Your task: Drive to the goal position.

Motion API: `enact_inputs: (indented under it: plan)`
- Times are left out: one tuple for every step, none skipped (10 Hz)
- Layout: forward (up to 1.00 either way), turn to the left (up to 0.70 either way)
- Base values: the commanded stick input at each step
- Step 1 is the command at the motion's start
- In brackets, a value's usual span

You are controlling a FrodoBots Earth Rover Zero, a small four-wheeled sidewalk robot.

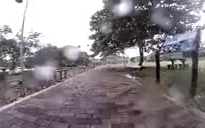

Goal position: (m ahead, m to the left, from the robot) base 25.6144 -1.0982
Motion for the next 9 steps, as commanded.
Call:
enact_inputs:
  plan:
    - [0.7,0.0]
    - [0.7,0.0]
    - [0.7,0.0]
    - [0.7,0.0]
    - [0.7,0.0]
    - [0.7,0.0]
    - [0.7,0.0]
    - [0.7,0.0]
    - [0.7,0.0]
